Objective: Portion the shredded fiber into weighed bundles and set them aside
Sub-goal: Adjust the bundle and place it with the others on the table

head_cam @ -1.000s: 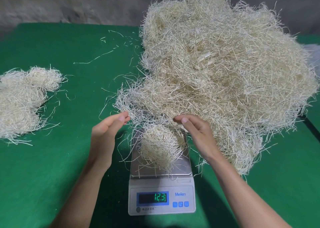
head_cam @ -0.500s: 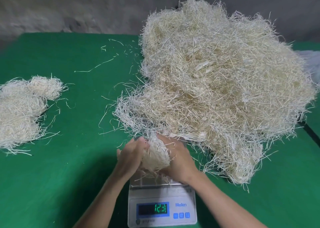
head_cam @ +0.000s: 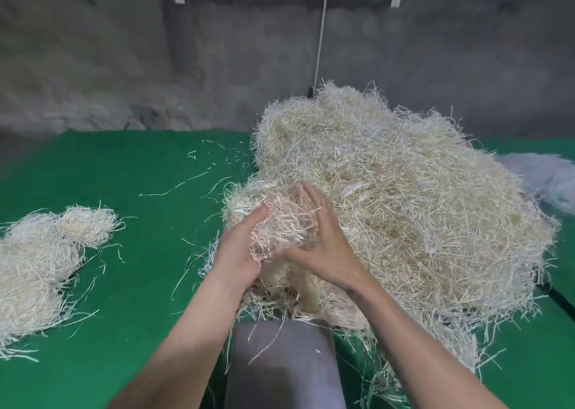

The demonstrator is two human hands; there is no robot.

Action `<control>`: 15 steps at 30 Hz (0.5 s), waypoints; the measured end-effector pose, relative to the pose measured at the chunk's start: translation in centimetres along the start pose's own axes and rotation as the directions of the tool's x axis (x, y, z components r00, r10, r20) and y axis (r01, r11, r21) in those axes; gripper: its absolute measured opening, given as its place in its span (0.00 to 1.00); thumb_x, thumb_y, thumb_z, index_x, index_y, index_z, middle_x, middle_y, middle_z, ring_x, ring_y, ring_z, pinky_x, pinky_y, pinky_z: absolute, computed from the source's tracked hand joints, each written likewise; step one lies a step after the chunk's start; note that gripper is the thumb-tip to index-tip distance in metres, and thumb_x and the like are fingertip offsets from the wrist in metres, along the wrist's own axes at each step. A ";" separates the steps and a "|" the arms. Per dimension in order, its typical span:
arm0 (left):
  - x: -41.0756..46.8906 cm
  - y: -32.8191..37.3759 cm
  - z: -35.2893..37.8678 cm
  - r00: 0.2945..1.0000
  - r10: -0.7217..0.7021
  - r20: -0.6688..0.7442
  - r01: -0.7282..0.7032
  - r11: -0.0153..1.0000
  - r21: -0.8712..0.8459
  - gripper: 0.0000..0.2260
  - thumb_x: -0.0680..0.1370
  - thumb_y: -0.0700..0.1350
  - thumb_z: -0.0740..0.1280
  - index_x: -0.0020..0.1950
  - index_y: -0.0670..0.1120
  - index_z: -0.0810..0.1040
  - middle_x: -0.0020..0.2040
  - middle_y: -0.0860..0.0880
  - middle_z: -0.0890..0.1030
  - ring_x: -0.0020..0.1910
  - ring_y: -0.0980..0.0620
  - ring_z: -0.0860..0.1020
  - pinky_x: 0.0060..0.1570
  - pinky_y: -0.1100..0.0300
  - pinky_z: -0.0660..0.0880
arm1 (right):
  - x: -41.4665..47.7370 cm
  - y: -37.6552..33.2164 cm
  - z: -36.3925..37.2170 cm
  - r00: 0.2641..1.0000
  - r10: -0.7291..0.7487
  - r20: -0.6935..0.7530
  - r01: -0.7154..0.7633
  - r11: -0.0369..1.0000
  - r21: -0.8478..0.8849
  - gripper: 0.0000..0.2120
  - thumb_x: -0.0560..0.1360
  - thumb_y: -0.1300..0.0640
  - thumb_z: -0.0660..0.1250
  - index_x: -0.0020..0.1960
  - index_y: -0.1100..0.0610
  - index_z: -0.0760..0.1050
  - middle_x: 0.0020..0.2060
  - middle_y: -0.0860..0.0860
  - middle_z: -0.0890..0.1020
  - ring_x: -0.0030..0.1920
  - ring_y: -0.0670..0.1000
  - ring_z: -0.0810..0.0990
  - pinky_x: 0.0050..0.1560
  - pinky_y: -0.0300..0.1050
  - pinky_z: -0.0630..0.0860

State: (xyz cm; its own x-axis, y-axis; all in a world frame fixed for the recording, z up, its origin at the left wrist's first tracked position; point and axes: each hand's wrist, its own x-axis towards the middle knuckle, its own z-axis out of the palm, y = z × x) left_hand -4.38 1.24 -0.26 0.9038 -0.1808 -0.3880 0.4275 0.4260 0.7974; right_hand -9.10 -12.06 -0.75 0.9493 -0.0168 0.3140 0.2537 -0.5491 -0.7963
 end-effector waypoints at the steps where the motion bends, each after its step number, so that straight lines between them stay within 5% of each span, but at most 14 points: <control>1: 0.4 0.2 0.1 0.998 0.033 -0.052 -0.030 0.998 0.054 0.37 0.67 0.52 0.74 0.72 0.43 0.64 0.73 0.42 0.64 0.70 0.44 0.66 0.64 0.45 0.69 | 0.4 0.0 -0.5 0.995 -0.027 -0.099 0.033 0.997 0.065 0.37 0.64 0.41 0.71 0.65 0.26 0.54 0.68 0.34 0.61 0.67 0.36 0.62 0.66 0.38 0.66; 4: 0.8 0.5 1.4 0.999 0.050 -0.013 -0.048 0.996 0.078 0.51 0.62 0.59 0.75 0.78 0.50 0.52 0.76 0.44 0.54 0.75 0.45 0.54 0.71 0.45 0.55 | 2.0 -0.1 -0.4 0.990 -0.059 -0.131 0.057 0.998 -0.015 0.24 0.69 0.42 0.67 0.62 0.44 0.67 0.58 0.39 0.71 0.55 0.36 0.71 0.55 0.33 0.69; 6: 1.2 0.7 2.2 0.987 -0.108 0.122 0.118 0.990 -0.076 0.45 0.61 0.61 0.76 0.74 0.49 0.63 0.70 0.37 0.64 0.69 0.37 0.67 0.66 0.40 0.65 | 3.3 0.2 0.3 0.999 -0.026 -0.039 0.018 0.984 -0.176 0.21 0.72 0.47 0.66 0.62 0.50 0.68 0.59 0.46 0.72 0.59 0.44 0.71 0.60 0.42 0.70; 8: 1.5 1.2 2.8 0.941 -0.224 0.254 0.283 0.931 -0.231 0.35 0.65 0.58 0.76 0.67 0.46 0.69 0.61 0.34 0.74 0.52 0.33 0.80 0.53 0.36 0.74 | 4.6 0.7 0.3 0.998 0.020 -0.056 -0.030 0.982 -0.189 0.21 0.73 0.55 0.68 0.64 0.53 0.69 0.63 0.51 0.72 0.64 0.50 0.70 0.66 0.49 0.69; 10: 2.4 1.6 3.3 0.957 -0.214 0.197 0.258 0.938 -0.231 0.30 0.68 0.50 0.73 0.67 0.45 0.68 0.59 0.37 0.75 0.46 0.37 0.82 0.45 0.41 0.78 | 5.7 1.3 -0.3 0.997 -0.007 -0.073 -0.004 0.988 -0.155 0.18 0.71 0.63 0.69 0.60 0.55 0.74 0.57 0.51 0.75 0.58 0.51 0.74 0.63 0.50 0.72; 12: 3.4 2.3 3.7 0.991 -0.118 0.061 0.127 0.974 -0.187 0.31 0.67 0.45 0.72 0.69 0.45 0.67 0.64 0.39 0.72 0.56 0.38 0.77 0.53 0.42 0.75 | 6.4 1.8 -1.1 0.981 -0.064 -0.182 0.038 0.989 -0.145 0.14 0.69 0.67 0.69 0.51 0.53 0.76 0.46 0.45 0.76 0.46 0.43 0.74 0.52 0.39 0.74; 15: 4.9 3.4 3.9 0.997 0.041 -0.059 -0.052 0.980 -0.193 0.32 0.70 0.44 0.71 0.72 0.46 0.64 0.75 0.43 0.59 0.74 0.38 0.57 0.70 0.38 0.58 | 7.1 2.6 -2.2 0.923 -0.057 -0.380 0.036 0.997 -0.062 0.18 0.68 0.73 0.66 0.38 0.50 0.69 0.36 0.44 0.72 0.36 0.37 0.70 0.40 0.30 0.68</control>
State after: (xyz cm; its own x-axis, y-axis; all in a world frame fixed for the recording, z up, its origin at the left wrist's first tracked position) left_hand 1.56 -1.63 2.32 0.9177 -0.1101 -0.3816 0.3679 0.5976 0.7124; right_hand -2.13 -15.44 0.59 0.7911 -0.3020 0.5319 0.2756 -0.6003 -0.7508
